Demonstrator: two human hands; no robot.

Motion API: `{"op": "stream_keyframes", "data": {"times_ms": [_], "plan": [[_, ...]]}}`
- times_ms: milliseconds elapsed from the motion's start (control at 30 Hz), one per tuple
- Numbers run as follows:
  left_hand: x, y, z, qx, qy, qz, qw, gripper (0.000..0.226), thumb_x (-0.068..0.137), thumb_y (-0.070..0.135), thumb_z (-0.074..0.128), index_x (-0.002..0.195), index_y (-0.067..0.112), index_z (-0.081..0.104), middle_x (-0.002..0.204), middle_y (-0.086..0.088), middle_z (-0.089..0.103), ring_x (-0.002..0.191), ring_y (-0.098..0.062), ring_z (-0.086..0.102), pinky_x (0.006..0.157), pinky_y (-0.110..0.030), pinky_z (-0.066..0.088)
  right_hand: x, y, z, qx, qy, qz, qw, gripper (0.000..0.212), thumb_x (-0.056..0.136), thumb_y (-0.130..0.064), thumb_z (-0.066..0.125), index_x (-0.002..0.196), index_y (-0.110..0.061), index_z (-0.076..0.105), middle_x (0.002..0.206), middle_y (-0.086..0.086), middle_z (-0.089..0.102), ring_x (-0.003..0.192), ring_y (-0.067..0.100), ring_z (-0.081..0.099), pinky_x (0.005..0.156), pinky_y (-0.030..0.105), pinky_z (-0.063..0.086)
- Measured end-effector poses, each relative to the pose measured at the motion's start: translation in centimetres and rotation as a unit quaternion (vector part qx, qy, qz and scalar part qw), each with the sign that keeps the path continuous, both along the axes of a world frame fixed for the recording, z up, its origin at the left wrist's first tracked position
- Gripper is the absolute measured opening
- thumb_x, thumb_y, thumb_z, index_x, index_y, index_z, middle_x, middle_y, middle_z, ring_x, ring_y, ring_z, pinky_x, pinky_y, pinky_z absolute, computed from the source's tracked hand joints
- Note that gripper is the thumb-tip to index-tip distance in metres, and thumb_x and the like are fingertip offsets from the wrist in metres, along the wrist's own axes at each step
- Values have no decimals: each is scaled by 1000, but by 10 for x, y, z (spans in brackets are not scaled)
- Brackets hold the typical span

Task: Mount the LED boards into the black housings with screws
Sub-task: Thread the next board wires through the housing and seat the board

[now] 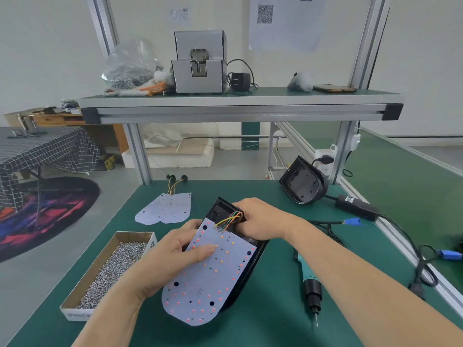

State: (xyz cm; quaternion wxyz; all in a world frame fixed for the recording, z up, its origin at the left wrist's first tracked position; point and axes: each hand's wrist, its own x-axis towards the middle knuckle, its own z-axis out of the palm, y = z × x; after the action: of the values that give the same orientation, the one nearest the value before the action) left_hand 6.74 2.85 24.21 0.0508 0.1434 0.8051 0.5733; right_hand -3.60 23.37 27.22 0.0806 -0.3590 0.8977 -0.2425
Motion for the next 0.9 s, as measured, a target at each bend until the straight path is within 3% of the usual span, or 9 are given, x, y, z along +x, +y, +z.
{"op": "stream_keyframes", "data": {"times_ms": [167,267,433,500,567,667,767,833,900], "plan": [[-6,3,13,-10,-22,-20,1000,33,81,42,67,103,19,78,120,-2,60,108,-19,66,87,-32,54,5,-3,4,-14,-62,10,998,25,96,-28,58,81,-9,51,77,11,55,71,17,40,65,32,37],[-5,2,7,64,-30,-7,997,37,82,39,70,107,12,77,115,-10,66,102,-24,69,83,-32,54,9,3,6,-60,-153,37,986,48,86,-47,54,100,-2,60,99,22,64,81,12,48,82,42,46],[2,3,-4,210,-83,-2,974,39,82,31,75,110,4,73,106,-21,73,91,-32,72,75,-35,57,8,12,-5,-158,-269,20,950,23,93,-49,54,99,-37,73,96,-29,72,92,-12,65,86,7,44],[2,5,-5,227,-83,19,970,36,82,29,77,105,2,74,102,-22,74,87,-32,73,72,-35,57,8,13,-15,-212,-311,19,926,42,88,-62,57,114,-34,75,120,-15,72,113,1,64,103,20,42],[1,6,-6,255,-81,56,962,28,80,24,76,96,1,77,97,-21,75,81,-30,74,68,-33,58,11,14,-20,-277,-341,33,898,74,86,-73,51,124,-13,68,136,16,62,112,18,59,102,36,36],[2,10,-5,306,-81,102,943,19,80,19,70,87,3,78,91,-20,76,74,-28,74,62,-33,59,17,3,-16,-353,-343,-3,870,98,87,-82,37,117,11,50,104,18,54,90,27,39,77,39,23],[3,10,-4,320,-60,116,938,16,75,18,77,82,4,77,87,-21,75,70,-29,73,60,-35,59,17,-4,-15,-321,-164,-105,927,62,94,-72,30,69,-17,40,65,-3,40,66,17,31,63,35,22],[4,9,-1,268,-37,109,956,19,76,25,79,71,7,74,79,-17,74,65,-27,71,57,-33,56,13,-1,-23,-274,-86,-159,945,61,98,-70,26,65,-20,38,60,-11,45,66,16,35,68,37,33],[4,11,2,200,-28,108,973,26,76,35,78,67,11,72,75,-12,73,64,-24,69,55,-30,53,8,1,-25,-247,-129,-161,947,68,98,-72,27,72,-13,48,68,-7,54,65,16,42,71,35,37]]}}
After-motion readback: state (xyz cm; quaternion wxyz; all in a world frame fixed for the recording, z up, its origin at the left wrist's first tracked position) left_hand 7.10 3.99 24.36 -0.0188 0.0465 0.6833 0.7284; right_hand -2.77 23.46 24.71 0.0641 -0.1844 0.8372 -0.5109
